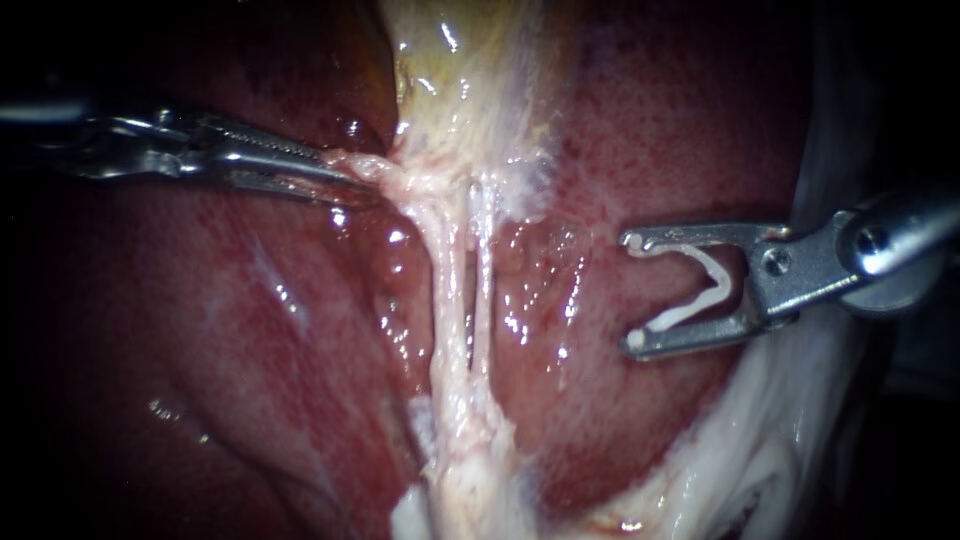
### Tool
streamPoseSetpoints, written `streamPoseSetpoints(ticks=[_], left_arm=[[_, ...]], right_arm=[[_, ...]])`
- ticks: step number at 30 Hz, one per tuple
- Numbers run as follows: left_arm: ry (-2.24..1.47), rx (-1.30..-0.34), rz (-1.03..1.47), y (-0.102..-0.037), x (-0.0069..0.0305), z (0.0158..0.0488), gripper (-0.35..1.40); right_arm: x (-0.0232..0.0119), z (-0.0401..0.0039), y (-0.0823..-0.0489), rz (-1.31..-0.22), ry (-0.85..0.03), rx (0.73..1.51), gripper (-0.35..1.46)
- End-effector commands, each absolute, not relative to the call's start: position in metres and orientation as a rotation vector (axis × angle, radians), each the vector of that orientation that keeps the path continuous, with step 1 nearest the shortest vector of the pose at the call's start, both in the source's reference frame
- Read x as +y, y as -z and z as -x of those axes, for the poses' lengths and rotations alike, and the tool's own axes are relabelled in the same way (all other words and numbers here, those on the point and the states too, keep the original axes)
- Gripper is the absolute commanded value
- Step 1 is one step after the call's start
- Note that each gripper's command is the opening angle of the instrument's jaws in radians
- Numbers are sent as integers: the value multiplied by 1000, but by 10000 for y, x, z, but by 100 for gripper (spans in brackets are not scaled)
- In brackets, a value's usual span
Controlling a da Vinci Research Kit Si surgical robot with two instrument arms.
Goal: Clipping first clip left tube
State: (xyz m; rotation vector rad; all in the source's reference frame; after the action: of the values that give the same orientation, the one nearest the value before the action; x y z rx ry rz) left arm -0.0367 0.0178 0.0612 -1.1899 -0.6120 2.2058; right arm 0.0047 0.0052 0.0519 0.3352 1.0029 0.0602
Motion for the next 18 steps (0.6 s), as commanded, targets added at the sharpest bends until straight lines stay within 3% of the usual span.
streamPoseSetpoints(ticks=[1, 5, 11, 18], left_arm=[[-2205, -615, 1190, -610, 179, 365, -35], [-2199, -642, 1194, -585, 188, 353, -35], [-2168, -600, 1206, -530, 207, 333, -35], [-2175, -586, 1208, -523, 205, 333, -35]], right_arm=[[53, -47, -519, -337, -60, 1004, 50], [53, -47, -519, -340, -59, 1005, 50], [53, -47, -519, -339, -59, 1005, 50], [47, -61, -517, -366, -44, 1013, 50]])
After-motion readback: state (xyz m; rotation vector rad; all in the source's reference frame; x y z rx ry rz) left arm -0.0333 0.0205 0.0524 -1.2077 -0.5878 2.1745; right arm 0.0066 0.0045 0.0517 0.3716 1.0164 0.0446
